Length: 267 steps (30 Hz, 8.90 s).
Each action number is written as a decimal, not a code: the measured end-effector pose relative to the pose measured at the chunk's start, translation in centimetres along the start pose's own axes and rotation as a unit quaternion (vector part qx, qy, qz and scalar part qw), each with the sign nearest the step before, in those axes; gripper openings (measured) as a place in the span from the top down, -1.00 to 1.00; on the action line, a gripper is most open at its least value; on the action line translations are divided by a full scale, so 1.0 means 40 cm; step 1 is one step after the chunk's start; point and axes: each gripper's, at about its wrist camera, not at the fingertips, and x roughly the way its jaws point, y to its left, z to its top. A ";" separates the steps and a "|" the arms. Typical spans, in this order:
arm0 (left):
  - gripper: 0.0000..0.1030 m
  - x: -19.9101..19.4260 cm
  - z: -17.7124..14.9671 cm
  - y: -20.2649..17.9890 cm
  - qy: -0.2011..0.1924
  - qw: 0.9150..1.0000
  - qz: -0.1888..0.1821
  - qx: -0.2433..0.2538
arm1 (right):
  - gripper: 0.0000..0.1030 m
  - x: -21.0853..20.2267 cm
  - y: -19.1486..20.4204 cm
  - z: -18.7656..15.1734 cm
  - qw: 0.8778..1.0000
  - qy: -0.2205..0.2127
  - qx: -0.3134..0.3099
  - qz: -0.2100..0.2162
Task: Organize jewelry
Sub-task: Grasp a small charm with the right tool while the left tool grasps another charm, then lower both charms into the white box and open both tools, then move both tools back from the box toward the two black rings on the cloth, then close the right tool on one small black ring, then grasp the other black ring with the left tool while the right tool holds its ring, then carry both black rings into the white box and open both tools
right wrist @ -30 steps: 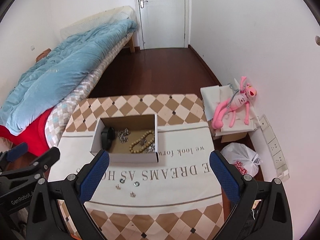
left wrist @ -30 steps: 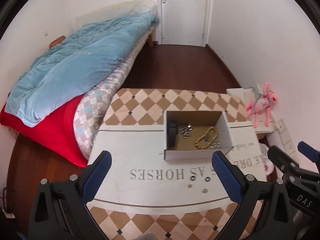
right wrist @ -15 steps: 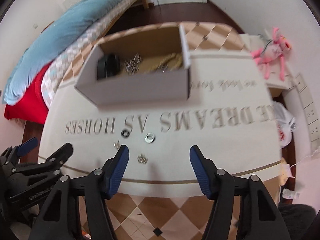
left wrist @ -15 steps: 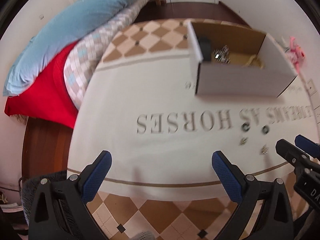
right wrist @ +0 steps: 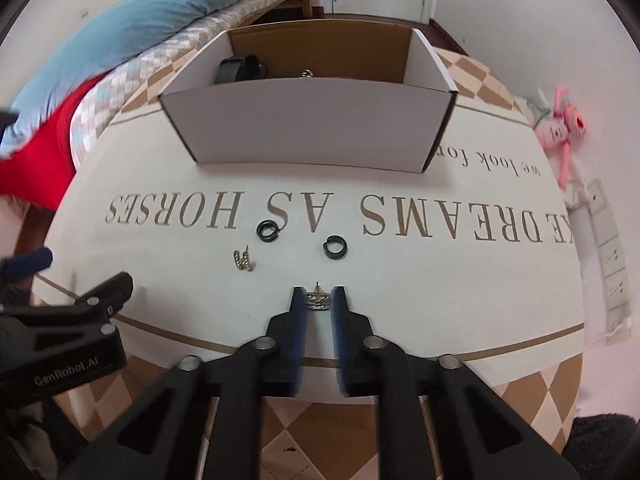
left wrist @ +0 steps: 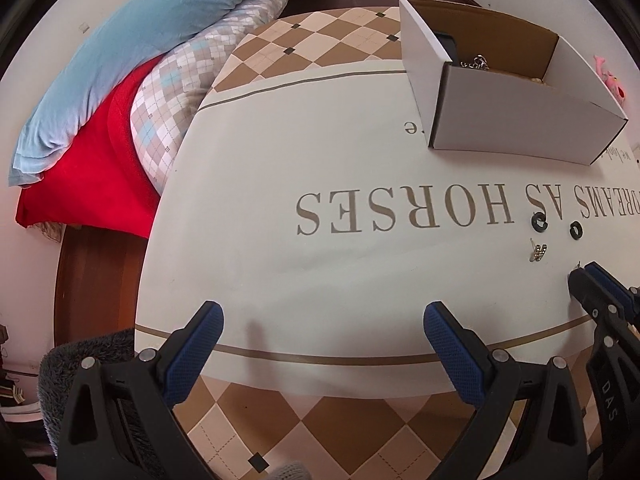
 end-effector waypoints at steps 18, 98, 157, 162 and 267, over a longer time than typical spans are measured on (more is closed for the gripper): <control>-0.43 -0.020 0.039 -0.213 -0.008 0.992 -0.123 0.023 | 0.77 -0.029 -0.243 0.006 0.990 -0.006 0.138 -0.019; -1.00 -0.141 0.365 -0.037 -0.058 0.994 -0.096 -0.016 | -0.97 -0.064 -0.202 0.401 0.998 0.010 0.041 -0.041; -1.00 0.013 0.065 -0.032 -0.013 0.999 -0.036 0.008 | 0.74 0.051 -0.039 0.092 1.000 -0.003 -0.008 0.000; -0.98 -0.008 0.084 -0.081 -0.021 0.998 -0.061 0.020 | 0.74 0.005 -0.116 0.099 0.999 -0.017 0.045 0.007; -1.00 -0.109 0.366 -0.061 -0.029 0.997 -0.065 0.008 | -0.96 -0.048 -0.228 0.414 0.998 0.036 0.033 -0.050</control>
